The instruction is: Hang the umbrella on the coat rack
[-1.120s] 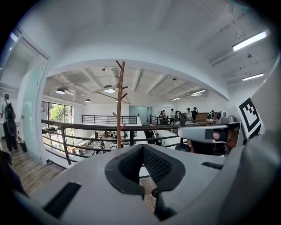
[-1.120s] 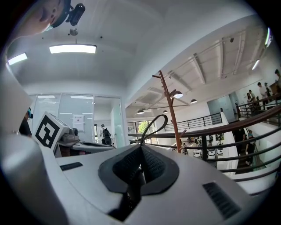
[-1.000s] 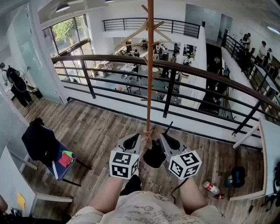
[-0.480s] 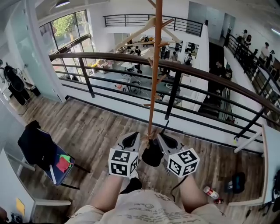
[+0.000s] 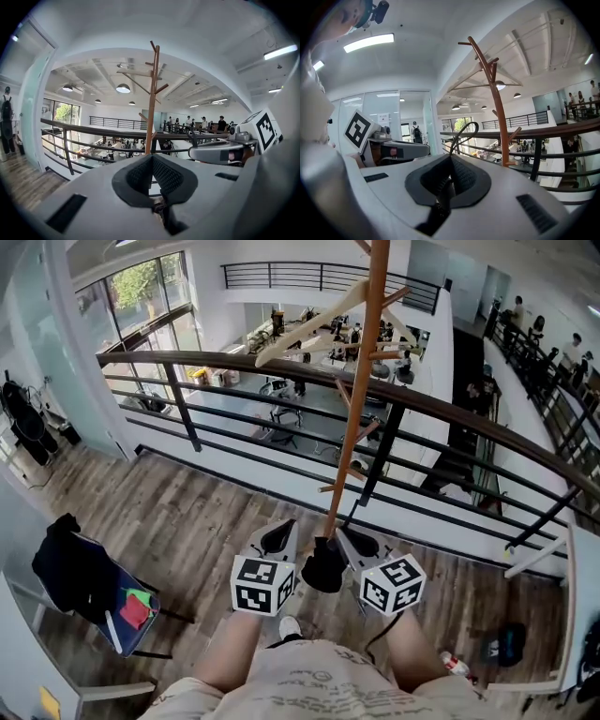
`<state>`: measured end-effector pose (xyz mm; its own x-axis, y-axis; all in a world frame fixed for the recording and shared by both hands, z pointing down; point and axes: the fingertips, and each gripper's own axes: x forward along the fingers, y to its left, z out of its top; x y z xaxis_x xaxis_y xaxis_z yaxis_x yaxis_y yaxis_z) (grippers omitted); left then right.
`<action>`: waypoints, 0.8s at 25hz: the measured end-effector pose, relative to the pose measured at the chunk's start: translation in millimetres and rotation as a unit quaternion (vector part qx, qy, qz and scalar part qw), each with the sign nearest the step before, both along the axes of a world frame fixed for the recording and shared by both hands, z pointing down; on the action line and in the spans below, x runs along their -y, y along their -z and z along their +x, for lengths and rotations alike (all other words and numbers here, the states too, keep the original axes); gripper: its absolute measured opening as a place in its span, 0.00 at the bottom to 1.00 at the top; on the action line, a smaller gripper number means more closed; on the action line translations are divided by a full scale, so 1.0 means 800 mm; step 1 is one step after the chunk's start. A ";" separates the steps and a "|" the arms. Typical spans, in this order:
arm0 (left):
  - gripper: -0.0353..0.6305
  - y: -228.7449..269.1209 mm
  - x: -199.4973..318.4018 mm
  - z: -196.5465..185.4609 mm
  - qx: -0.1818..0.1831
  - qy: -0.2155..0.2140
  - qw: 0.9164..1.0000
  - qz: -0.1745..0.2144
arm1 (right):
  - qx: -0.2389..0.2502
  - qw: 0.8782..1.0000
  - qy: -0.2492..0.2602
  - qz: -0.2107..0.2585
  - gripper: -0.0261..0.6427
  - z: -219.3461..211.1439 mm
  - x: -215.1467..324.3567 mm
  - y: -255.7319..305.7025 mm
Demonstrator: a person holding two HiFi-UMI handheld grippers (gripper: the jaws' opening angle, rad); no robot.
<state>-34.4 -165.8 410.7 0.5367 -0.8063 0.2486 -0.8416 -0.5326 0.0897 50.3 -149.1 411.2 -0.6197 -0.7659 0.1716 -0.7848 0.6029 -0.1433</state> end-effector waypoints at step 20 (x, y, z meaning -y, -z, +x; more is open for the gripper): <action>0.06 -0.054 0.157 -0.038 0.016 -0.030 0.998 -0.049 | -0.037 0.997 0.027 -0.069 0.04 -0.063 0.159 -0.097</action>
<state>-65.0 -291.5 454.1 0.5741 -0.7438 0.3423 -0.8116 -0.5721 0.1184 -0.4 -276.4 489.0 -0.6407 -0.6985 0.3186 -0.7637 0.6226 -0.1707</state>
